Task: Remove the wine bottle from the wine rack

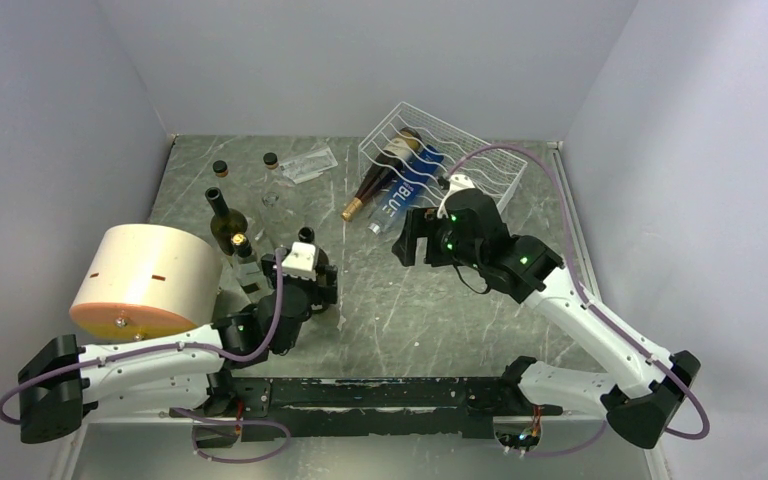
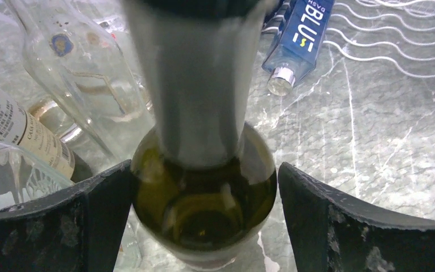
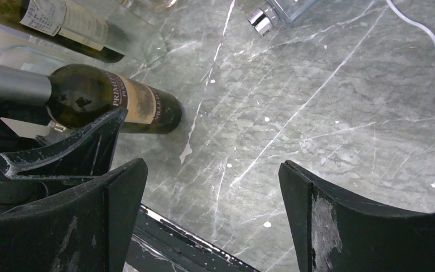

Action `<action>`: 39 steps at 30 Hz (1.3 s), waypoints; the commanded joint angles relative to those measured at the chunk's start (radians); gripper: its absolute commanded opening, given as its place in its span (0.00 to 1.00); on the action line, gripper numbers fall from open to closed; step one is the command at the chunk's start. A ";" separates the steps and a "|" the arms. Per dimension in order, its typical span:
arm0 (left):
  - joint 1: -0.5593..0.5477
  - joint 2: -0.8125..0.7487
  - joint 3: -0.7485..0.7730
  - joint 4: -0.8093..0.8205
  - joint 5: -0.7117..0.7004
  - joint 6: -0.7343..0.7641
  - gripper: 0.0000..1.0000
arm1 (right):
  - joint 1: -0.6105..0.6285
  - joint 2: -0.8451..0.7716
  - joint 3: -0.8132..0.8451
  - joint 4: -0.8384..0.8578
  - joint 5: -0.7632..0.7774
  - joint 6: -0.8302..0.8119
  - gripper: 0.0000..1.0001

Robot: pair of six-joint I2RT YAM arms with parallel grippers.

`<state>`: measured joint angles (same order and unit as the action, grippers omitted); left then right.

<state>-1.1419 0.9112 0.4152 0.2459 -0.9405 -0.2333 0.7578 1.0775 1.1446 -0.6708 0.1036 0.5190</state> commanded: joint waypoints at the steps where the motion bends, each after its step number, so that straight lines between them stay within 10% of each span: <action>1: 0.002 -0.008 0.059 -0.071 0.010 -0.051 1.00 | 0.000 0.011 -0.011 0.043 -0.011 0.003 0.91; 24: 0.002 -0.198 0.354 -0.446 0.193 -0.082 1.00 | 0.001 0.055 -0.046 0.101 -0.025 0.018 0.91; 39: 0.002 -0.219 0.630 -0.495 0.416 0.211 1.00 | -0.029 0.330 0.016 0.236 0.183 0.308 0.91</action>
<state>-1.1408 0.6956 0.9878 -0.1947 -0.5812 -0.0952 0.7521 1.3243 1.1107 -0.5117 0.1898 0.7181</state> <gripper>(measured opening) 0.995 0.903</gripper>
